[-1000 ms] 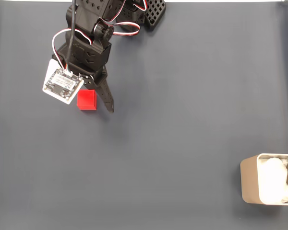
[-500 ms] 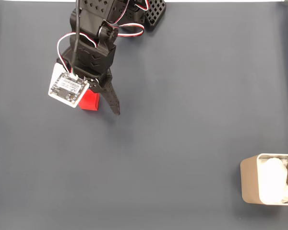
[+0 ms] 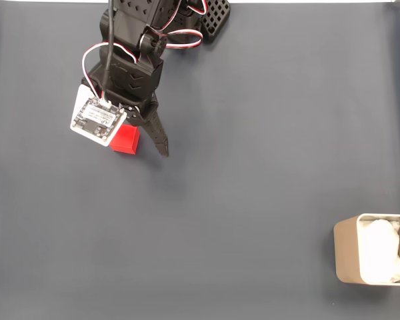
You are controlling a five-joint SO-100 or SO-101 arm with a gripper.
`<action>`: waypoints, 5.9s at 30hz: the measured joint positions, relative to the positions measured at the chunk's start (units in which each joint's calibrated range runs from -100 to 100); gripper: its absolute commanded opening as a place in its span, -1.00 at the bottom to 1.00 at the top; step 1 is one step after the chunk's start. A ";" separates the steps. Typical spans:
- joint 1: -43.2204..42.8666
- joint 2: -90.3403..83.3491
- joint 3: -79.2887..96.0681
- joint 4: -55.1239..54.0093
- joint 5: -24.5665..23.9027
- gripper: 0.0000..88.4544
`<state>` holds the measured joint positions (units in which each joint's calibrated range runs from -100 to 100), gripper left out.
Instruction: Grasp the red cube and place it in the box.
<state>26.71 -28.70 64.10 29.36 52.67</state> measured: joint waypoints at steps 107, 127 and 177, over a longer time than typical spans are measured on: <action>-9.27 -5.56 -12.66 18.30 1.17 -1.00; -29.15 -2.26 -47.74 38.19 -0.59 -0.98; -51.04 59.57 -122.97 37.87 -0.68 -1.00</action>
<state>-24.33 30.87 -58.86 67.22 51.99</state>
